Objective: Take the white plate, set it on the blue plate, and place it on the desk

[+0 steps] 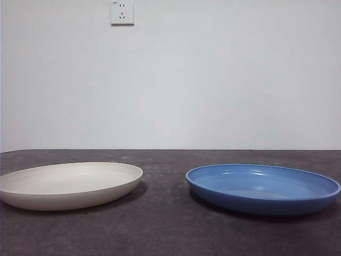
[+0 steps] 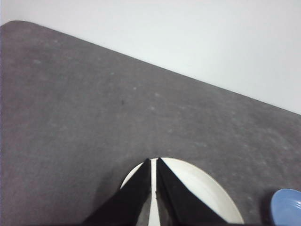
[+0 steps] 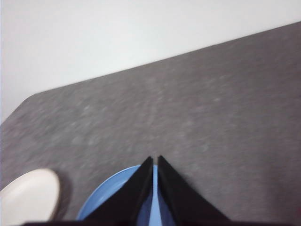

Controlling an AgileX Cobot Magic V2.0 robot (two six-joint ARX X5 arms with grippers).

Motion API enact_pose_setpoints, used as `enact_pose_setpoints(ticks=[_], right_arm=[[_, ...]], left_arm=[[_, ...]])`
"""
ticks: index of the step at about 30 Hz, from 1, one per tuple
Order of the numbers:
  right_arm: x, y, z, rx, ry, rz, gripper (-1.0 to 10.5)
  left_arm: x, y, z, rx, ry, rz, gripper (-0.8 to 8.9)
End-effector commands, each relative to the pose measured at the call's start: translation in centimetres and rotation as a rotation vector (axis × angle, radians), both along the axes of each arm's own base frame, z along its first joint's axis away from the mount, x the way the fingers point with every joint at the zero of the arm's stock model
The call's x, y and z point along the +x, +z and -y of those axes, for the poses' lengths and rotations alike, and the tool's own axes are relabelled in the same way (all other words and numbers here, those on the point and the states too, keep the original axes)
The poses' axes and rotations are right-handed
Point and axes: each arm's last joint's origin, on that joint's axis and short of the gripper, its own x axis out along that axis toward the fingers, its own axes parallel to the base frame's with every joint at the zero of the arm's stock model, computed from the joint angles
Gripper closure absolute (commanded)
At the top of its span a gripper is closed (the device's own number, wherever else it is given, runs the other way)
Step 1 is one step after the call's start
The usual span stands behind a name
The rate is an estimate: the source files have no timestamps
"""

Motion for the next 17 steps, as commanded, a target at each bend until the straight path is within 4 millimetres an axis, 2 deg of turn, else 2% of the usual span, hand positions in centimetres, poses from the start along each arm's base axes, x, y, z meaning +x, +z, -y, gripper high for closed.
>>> enact_pose_setpoints(ticks=[1, 10, 17], right_arm=[[0.5, 1.4, -0.2, 0.009, 0.065, -0.032, 9.4], [1.4, 4.4, -1.0, -0.035, 0.239, -0.15, 9.4], [1.7, 6.3, -2.7, -0.087, 0.425, -0.182, 9.4]], left_arm=[[0.2, 2.1, 0.1, 0.032, -0.013, 0.003, 7.97], [1.6, 7.4, 0.7, 0.068, -0.158, -0.028, 7.97], [2.2, 9.6, 2.2, 0.062, -0.326, -0.003, 7.97]])
